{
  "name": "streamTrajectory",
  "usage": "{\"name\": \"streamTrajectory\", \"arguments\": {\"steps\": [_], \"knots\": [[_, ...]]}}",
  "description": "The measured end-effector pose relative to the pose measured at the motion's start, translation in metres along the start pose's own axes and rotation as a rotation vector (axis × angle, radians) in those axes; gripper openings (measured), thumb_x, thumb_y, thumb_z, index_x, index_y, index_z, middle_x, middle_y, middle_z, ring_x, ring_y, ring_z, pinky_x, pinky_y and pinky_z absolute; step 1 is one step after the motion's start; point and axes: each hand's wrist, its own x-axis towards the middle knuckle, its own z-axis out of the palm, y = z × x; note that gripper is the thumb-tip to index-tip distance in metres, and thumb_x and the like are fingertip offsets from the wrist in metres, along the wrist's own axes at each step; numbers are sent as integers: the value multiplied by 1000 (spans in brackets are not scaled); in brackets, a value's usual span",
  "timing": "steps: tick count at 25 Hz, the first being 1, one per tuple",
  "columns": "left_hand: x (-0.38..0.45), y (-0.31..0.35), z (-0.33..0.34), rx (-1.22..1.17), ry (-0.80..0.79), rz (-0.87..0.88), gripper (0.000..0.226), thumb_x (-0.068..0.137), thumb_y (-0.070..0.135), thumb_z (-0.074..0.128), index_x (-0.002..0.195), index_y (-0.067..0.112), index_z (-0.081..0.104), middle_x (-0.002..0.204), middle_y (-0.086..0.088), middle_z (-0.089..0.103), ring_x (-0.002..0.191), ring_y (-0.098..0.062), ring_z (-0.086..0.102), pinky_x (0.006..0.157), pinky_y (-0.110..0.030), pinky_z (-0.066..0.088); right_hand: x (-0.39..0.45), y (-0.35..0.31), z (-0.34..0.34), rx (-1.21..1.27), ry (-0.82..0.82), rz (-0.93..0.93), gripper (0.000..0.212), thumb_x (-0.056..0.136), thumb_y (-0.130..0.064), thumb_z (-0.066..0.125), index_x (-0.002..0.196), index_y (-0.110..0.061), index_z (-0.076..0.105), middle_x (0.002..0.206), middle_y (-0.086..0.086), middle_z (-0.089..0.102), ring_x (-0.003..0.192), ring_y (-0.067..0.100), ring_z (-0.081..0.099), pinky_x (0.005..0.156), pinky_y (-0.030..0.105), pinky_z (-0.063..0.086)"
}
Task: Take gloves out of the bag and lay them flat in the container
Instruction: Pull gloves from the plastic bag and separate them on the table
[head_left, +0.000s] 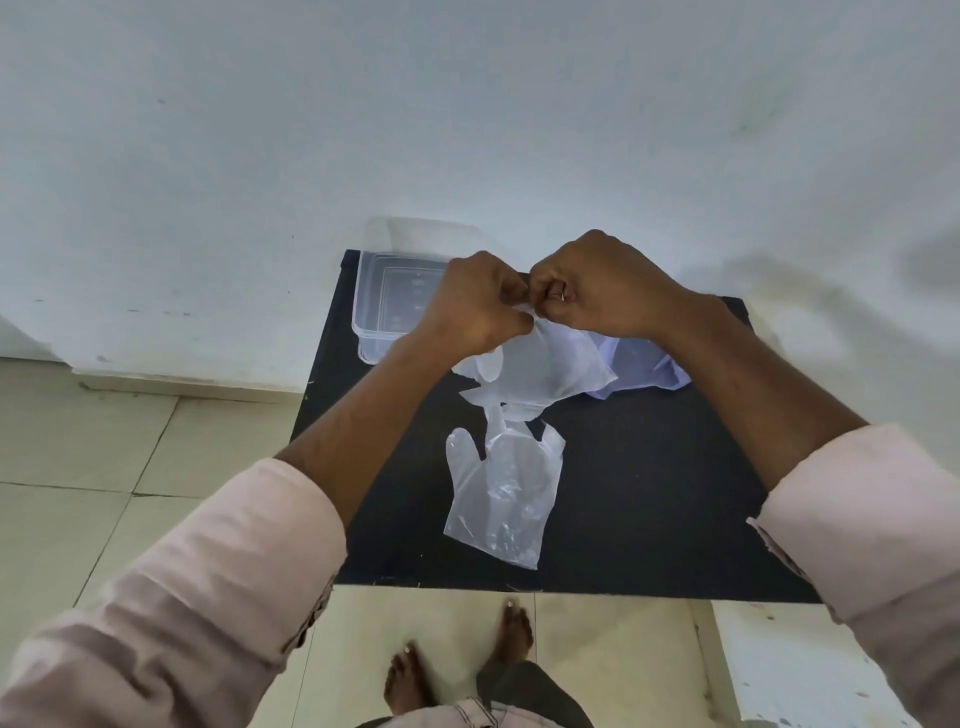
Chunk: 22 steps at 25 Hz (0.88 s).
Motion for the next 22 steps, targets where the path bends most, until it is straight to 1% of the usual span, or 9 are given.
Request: {"name": "streamTrajectory", "arguments": {"steps": [2,4,6,7,9,12,16,19,22], "knots": [[-1,3,1,-60,31,-2,9,73,9,70,75,2,75,75,-16,72,59,-32,66,50,-35,58,-3,1,-2,15,-3,-3,11,81,-13,65,87,-15,74,79,3,73,74,25,64,69,39,53],[-3,6,-3,-126,46,-35,6,74,10,73,76,10,78,65,-1,70,56,-22,66,48,-30,59,-11,11,-4,133,100,64,14,80,-27,73,91,-19,71,83,-1,72,74,20,64,70,35,54],[-1,6,-10,-235,58,-115,4,74,11,76,77,11,78,64,2,68,61,-17,65,49,-30,60,-31,27,-1,352,229,235,47,68,-50,81,105,-25,65,95,-9,68,79,9,64,67,14,50],[-1,5,-14,-297,66,-157,5,74,11,77,79,10,78,69,-1,70,66,-17,66,50,-30,60,-42,34,4,444,255,330,63,61,-57,82,111,-26,62,101,-11,66,83,6,64,68,10,47],[-1,3,-22,-422,57,-203,8,75,11,78,82,8,78,80,-10,73,77,-20,68,54,-31,60,-61,43,24,589,212,513,77,55,-57,83,120,-25,57,112,-9,63,94,9,63,74,18,48],[-3,2,-31,-538,39,-212,11,75,12,77,85,6,77,93,-21,73,87,-26,68,60,-35,62,-63,44,50,792,275,643,59,68,-40,84,118,-21,61,113,-4,65,99,14,64,70,25,51],[-6,-1,-37,-608,39,-212,14,75,11,77,87,4,77,95,-23,73,83,-21,66,61,-36,62,-46,38,46,1190,507,659,27,75,-24,81,100,-21,71,87,-6,72,80,7,67,54,21,50],[-8,-7,-41,-650,42,-219,14,75,11,77,88,5,77,87,-18,74,78,-19,67,56,-30,58,-41,35,41,1239,494,616,5,81,-15,75,84,-19,74,77,-9,74,73,6,65,56,23,48],[-10,-18,-46,-536,21,-218,10,79,10,73,88,9,76,87,-10,74,82,-19,69,55,-30,58,-43,28,33,1240,522,560,5,83,-12,72,81,-16,74,79,-2,76,77,12,70,56,23,51]]}}
